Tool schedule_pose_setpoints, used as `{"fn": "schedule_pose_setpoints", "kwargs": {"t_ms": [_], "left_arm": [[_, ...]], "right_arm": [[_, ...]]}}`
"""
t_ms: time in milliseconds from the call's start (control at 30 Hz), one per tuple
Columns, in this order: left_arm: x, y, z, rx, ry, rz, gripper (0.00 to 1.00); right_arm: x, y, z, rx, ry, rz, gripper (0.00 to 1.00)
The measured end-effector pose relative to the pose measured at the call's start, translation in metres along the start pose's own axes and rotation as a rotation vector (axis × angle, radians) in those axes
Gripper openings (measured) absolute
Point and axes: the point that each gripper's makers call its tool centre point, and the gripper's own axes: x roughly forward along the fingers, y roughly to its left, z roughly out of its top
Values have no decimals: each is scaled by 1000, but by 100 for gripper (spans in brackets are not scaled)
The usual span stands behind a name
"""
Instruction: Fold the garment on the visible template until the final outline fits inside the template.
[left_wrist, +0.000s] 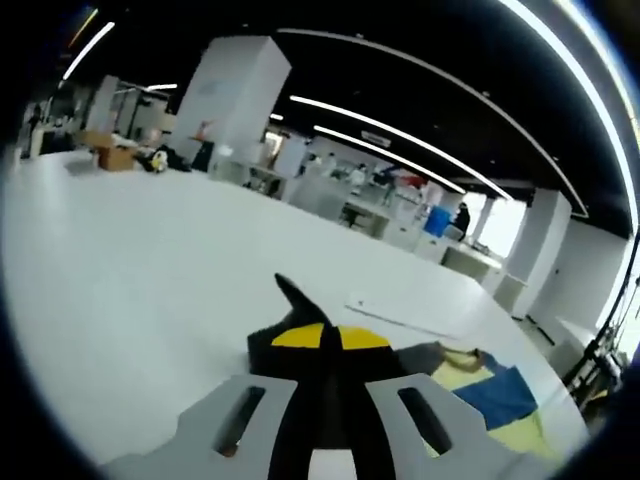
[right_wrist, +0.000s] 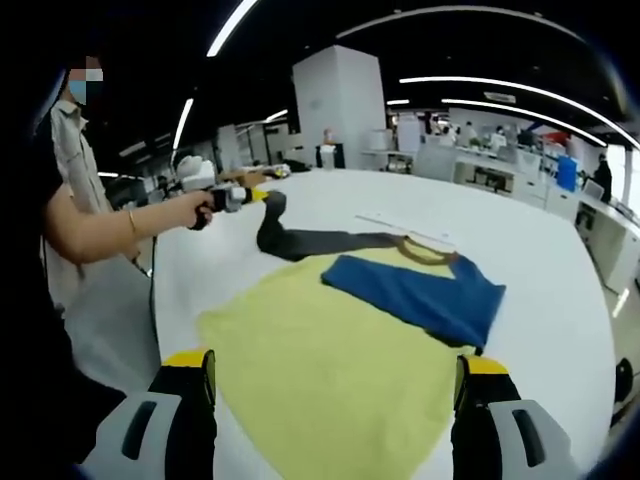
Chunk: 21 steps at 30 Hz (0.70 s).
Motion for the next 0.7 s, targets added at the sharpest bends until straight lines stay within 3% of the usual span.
{"fn": "schedule_pose_setpoints", "kwargs": {"t_ms": [467, 700], "left_arm": [[8, -54, -4, -50, -1, -107, 0], [11, -84, -6, -89, -3, -169, 0]], "right_arm": [[0, 4, -8, -36, 26, 20, 99], [0, 9, -6, -13, -14, 33, 98]]}}
